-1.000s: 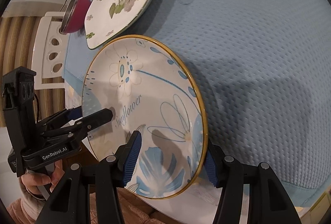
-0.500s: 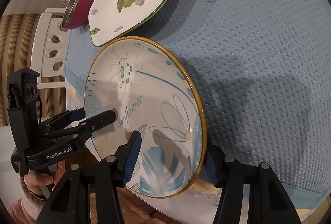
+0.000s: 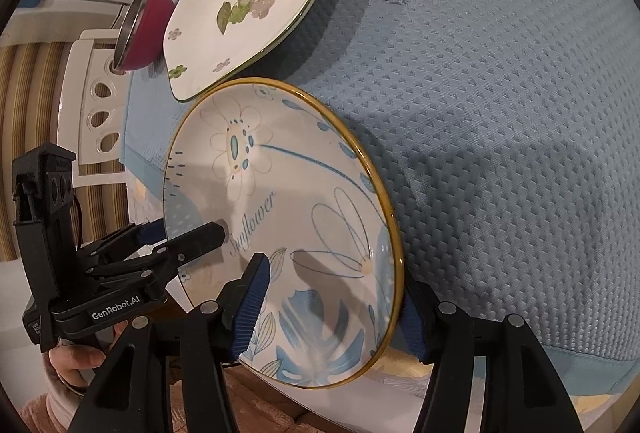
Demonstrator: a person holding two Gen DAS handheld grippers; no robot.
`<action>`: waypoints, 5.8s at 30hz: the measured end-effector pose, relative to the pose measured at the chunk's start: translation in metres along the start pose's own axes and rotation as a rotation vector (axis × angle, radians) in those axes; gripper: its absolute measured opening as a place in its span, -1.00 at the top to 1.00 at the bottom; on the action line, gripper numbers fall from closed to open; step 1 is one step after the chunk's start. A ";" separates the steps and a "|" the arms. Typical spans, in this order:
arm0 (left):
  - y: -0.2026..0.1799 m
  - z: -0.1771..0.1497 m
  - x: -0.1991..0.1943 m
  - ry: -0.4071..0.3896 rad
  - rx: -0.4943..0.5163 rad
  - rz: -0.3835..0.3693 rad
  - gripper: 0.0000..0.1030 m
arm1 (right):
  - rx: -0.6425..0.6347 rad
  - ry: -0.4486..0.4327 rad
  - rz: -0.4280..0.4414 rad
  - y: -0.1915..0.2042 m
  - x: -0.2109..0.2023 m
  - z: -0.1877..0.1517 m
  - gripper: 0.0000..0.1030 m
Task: Organize plates and bowls
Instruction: 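Lower the Sunflower plate onto the mat and open the right gripper, then move the right gripper to the hexagonal forest plate rim and grasp it, then lift the hexagonal forest plate with the right gripper toward the Sunflower plate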
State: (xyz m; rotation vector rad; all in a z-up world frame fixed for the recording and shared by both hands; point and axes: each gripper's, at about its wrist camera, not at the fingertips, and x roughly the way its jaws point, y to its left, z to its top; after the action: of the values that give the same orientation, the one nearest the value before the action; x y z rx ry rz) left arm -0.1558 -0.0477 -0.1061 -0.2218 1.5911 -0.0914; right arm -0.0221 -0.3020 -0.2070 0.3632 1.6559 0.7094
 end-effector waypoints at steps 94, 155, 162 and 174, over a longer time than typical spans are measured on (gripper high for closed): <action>0.010 0.149 -0.006 -0.183 -0.087 -0.015 -0.03 | 0.020 -0.208 -0.044 -0.008 -0.037 0.173 0.24; 0.003 0.073 -0.069 -0.312 0.051 -0.020 -0.03 | -0.158 -0.234 0.005 0.038 -0.072 0.100 0.43; -0.002 0.050 -0.068 -0.311 0.049 -0.019 -0.03 | -0.163 -0.221 0.012 0.040 -0.069 0.077 0.43; -0.011 0.015 -0.057 -0.278 0.048 -0.020 -0.03 | -0.158 -0.194 0.021 0.033 -0.063 0.037 0.43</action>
State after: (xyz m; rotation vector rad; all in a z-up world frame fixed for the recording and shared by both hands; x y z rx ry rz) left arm -0.1388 -0.0463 -0.0489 -0.2040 1.3088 -0.1089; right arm 0.0224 -0.3053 -0.1401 0.3263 1.4056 0.7905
